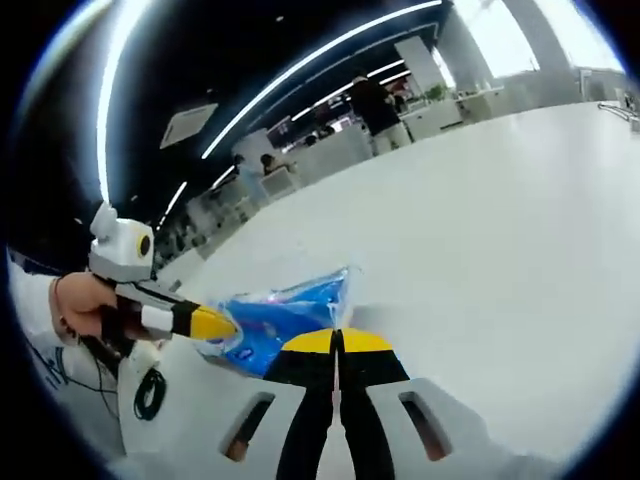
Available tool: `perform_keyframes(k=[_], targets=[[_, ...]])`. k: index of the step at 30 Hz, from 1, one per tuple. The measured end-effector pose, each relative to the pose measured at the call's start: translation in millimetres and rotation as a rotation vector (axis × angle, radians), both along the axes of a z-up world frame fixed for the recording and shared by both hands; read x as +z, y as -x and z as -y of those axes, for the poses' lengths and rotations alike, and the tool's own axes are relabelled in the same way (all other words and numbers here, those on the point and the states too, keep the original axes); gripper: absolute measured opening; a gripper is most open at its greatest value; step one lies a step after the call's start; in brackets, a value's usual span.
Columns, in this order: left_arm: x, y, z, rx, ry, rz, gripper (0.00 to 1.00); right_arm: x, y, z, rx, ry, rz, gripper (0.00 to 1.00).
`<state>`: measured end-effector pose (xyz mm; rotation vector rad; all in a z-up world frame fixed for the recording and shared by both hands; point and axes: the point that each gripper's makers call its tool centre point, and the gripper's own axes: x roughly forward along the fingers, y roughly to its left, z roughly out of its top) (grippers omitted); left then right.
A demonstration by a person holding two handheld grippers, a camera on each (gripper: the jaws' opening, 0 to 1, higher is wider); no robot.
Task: Arrange the tabletop items into an orderly group along one side of the table until the central work area is clear of visible clutter.
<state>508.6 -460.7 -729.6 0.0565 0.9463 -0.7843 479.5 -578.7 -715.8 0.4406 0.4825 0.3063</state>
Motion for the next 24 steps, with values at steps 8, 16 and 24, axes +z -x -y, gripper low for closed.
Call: perform_keyframes(k=[8, 16, 24], targets=[[-8.5, 1.2, 0, 0.008, -0.017, -0.024, 0.0, -7.8, 0, 1, -0.008, -0.008, -0.013, 0.0], [-10.5, 0.9, 0, 0.023, -0.022, -0.04, 0.0, -15.2, 1, 1, -0.022, -0.019, -0.029, 0.0], [-9.9, 0.1, -2, 0.023, -0.025, -0.037, 0.0, -17.2, 1, 0, -0.026, -0.021, -0.033, 0.0]])
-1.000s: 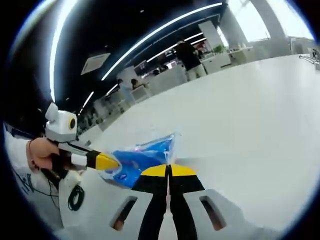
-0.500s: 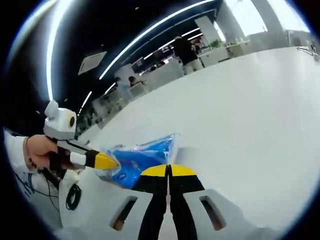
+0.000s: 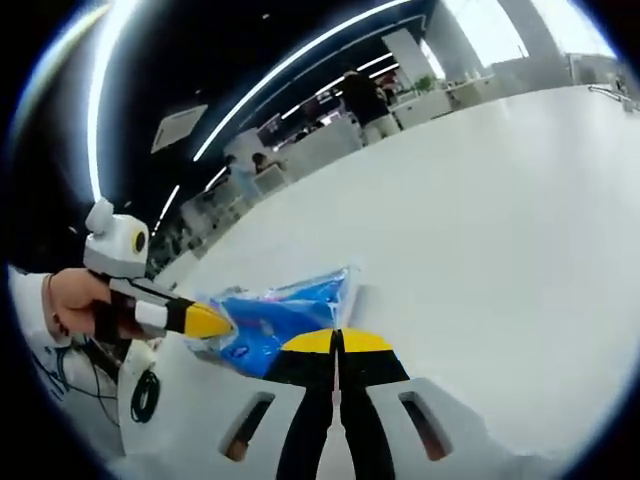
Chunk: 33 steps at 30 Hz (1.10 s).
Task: Arrange the tabletop items into an orderly group along one side of the table until the central work area is clear of visible clutter.
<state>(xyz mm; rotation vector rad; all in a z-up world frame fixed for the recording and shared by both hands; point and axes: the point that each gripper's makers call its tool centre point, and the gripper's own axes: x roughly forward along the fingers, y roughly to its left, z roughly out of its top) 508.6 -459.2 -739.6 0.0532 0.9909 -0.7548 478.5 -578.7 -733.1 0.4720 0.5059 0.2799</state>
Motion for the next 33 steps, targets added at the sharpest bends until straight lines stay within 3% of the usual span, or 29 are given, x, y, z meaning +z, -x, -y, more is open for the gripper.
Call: perform_keyframes(k=[23, 33], targets=[[5.8, -1.2, -1, -0.003, -0.001, 0.021, 0.07, 0.4, 1, -2, -0.013, -0.04, -0.005, 0.0], [12.6, -3.7, -1, -0.008, 0.008, 0.044, 0.11, 1.4, 1, 3, -0.032, -0.026, -0.007, 0.07]])
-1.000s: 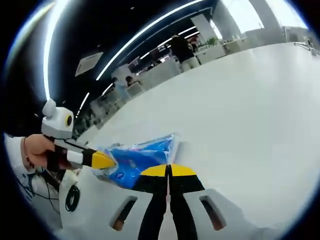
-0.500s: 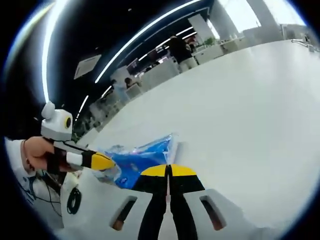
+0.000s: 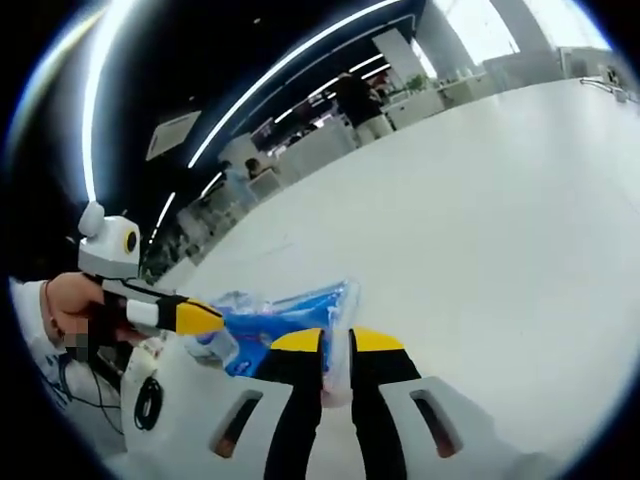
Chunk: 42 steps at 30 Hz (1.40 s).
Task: Arrange the tabletop items into an orderly group along one side of the table until the central work area is clear of visible clutter.
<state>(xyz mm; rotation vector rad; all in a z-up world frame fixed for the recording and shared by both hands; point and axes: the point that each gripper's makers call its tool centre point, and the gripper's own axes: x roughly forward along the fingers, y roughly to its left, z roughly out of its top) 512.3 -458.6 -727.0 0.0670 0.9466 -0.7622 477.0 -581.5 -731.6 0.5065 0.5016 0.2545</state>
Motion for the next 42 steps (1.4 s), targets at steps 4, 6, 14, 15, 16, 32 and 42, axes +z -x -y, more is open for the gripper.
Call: perform_keyframes(k=[4, 6, 14, 15, 16, 32, 42], targets=[[2.9, -1.4, -1, 0.001, 0.009, 0.007, 0.14, 1.2, 0, -1, 0.006, 0.0, 0.002, 0.08], [3.7, -1.7, -1, -0.001, 0.01, 0.011, 0.15, 1.3, 0, -2, 0.009, 0.004, 0.001, 0.09], [7.5, -1.8, 0, -0.016, 0.019, 0.024, 0.22, 4.6, 0, -3, 0.011, 0.001, 0.004, 0.12], [7.9, -2.0, 0, -0.017, 0.02, 0.025, 0.23, 4.9, 0, -3, 0.01, 0.001, 0.002, 0.13], [8.3, -1.7, -1, -0.016, 0.02, 0.024, 0.24, 5.3, 0, -3, 0.009, 0.0, 0.002, 0.14], [20.9, -3.5, -2, -0.054, 0.043, 0.061, 0.38, 14.2, 2, -3, 0.009, 0.008, 0.009, 0.22], [30.3, -0.7, -4, -0.085, 0.064, 0.084, 0.47, 21.6, 4, -3, 0.013, 0.018, 0.015, 0.29]])
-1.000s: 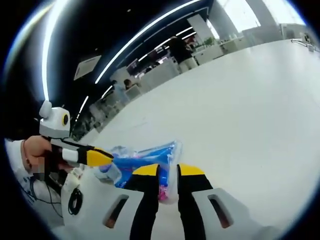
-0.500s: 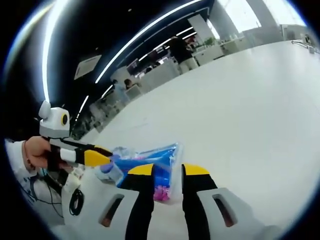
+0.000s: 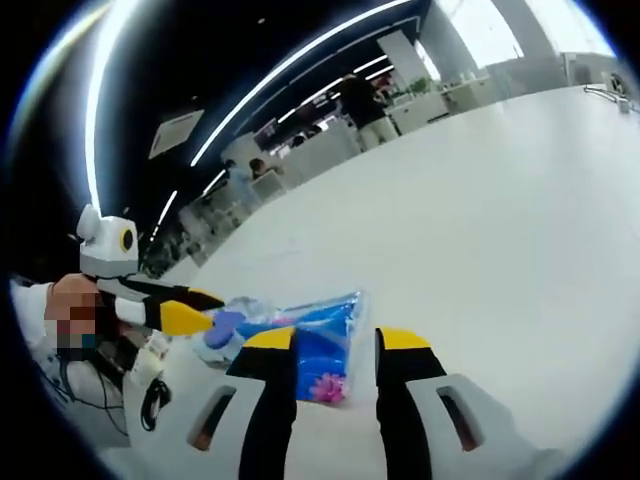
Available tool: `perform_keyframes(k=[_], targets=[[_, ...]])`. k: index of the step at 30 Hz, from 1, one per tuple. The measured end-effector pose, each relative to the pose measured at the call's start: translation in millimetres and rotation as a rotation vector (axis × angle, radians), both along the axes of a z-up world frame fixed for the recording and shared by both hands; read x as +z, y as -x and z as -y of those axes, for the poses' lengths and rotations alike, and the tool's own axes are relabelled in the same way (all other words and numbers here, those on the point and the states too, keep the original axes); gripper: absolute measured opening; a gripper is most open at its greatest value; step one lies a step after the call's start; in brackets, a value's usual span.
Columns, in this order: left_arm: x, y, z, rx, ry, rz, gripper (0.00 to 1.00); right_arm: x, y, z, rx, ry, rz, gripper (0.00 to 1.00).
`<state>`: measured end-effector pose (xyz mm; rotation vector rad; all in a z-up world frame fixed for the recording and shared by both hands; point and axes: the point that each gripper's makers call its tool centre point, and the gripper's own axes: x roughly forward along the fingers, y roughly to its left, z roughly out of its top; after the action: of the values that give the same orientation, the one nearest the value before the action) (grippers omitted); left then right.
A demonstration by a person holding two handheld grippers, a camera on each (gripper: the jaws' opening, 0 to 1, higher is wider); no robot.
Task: Arrange the tabletop items into an orderly group along one side of the table until the central work area is clear of visible clutter.
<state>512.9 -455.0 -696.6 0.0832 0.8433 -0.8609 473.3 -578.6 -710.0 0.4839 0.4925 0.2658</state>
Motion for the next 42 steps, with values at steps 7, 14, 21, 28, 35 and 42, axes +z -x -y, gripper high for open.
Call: perform_keyframes(k=[7, 14, 21, 28, 35, 42], targets=[[9.4, 0.0, -4, -0.018, 0.033, 0.009, 0.52, 5.5, 2, -2, 0.004, -0.003, 0.0, 0.36], [21.0, 1.2, -10, -0.048, 0.076, 0.02, 0.56, 12.6, 4, -4, 0.009, 0.003, 0.007, 0.4], [31.7, 2.1, -15, -0.071, 0.098, 0.046, 0.63, 21.7, 6, -8, 0.016, 0.004, 0.017, 0.45], [46.9, 3.9, -21, -0.084, 0.143, 0.072, 0.67, 31.1, 10, -11, 0.022, 0.012, 0.031, 0.48], [66.0, 7.3, -30, -0.102, 0.188, 0.107, 0.72, 42.2, 17, -16, 0.027, 0.016, 0.048, 0.52], [84.0, 11.0, -38, -0.125, 0.219, 0.139, 0.76, 56.3, 21, -24, 0.04, 0.019, 0.069, 0.56]])
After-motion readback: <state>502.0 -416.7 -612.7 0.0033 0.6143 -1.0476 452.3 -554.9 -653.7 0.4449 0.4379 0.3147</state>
